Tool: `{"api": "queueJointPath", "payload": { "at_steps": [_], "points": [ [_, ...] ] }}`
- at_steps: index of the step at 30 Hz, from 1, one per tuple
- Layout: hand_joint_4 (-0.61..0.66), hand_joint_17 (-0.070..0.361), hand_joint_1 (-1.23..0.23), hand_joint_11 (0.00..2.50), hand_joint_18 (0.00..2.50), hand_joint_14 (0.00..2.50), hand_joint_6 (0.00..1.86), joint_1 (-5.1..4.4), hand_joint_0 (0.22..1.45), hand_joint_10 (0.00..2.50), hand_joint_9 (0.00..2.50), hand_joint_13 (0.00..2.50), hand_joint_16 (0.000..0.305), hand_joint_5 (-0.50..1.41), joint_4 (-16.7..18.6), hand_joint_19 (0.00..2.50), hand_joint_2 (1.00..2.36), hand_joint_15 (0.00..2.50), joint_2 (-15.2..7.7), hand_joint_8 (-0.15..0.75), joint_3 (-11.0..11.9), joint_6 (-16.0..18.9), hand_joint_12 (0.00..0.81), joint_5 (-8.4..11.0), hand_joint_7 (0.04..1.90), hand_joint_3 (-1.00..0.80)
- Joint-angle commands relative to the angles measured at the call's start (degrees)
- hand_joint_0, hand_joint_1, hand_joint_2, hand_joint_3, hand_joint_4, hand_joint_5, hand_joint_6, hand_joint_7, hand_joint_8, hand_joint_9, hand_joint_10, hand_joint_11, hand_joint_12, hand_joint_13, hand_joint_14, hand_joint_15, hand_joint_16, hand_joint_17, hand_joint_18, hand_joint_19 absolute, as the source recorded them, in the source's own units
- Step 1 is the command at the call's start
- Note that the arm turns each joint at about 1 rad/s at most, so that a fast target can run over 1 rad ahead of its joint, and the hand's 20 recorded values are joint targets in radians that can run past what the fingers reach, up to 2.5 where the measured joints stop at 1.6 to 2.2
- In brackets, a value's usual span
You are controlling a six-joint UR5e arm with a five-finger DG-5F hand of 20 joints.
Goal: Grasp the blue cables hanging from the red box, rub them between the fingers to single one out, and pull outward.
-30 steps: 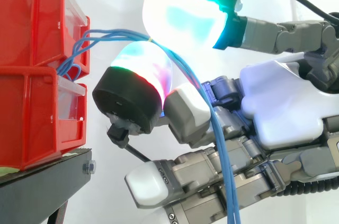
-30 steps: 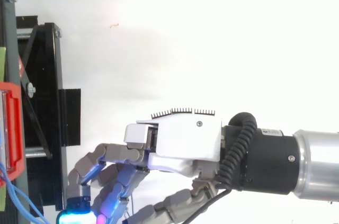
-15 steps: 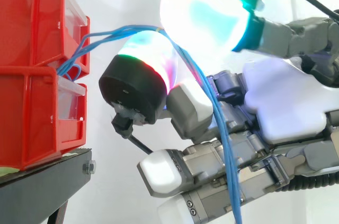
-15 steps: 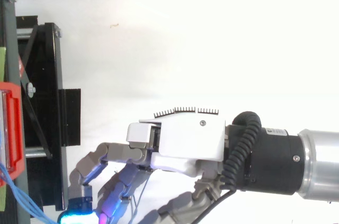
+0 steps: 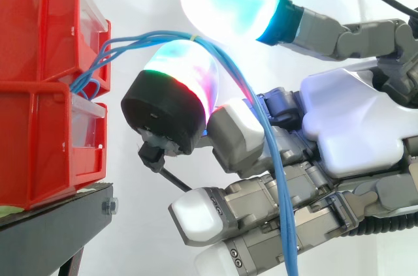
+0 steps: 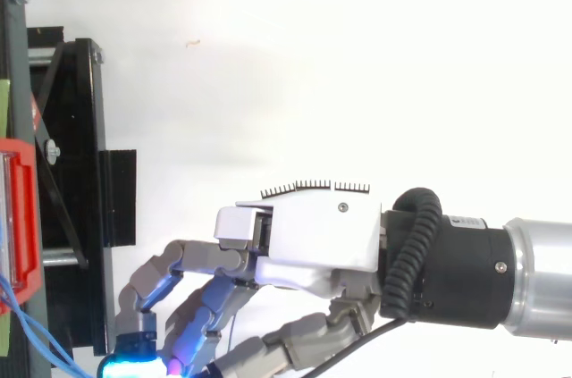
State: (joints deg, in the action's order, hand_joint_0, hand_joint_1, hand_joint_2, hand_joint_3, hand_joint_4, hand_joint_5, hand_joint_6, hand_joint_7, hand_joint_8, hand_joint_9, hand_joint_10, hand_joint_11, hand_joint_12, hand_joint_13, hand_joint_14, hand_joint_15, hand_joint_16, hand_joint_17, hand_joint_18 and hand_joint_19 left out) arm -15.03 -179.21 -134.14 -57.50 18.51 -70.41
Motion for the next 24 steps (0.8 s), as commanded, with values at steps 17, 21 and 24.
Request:
{"api": "queueJointPath", "payload": {
  "at_steps": [17,21,24],
  "points": [
    [-0.03,0.117,-0.89,0.68,0.54,0.02,0.95,0.17,0.67,0.01,1.07,0.81,0.052,-0.13,-0.1,0.39,1.02,0.45,-0.1,0.349,-0.1,0.0,0.402,0.01,1.0,-0.12],
    [-0.11,0.115,-0.9,0.67,0.55,0.02,0.97,0.17,0.71,0.02,1.05,0.8,0.051,-0.14,-0.2,0.39,1.02,0.45,-0.1,0.335,0.0,0.1,0.395,0.01,1.01,-0.16],
    [-0.11,0.115,-0.89,0.66,0.56,0.02,0.97,0.17,0.74,0.02,1.01,0.8,0.051,-0.15,-0.2,0.39,1.01,0.46,-0.1,0.327,-0.1,0.2,0.395,0.01,0.93,-0.25]
  ]
}}
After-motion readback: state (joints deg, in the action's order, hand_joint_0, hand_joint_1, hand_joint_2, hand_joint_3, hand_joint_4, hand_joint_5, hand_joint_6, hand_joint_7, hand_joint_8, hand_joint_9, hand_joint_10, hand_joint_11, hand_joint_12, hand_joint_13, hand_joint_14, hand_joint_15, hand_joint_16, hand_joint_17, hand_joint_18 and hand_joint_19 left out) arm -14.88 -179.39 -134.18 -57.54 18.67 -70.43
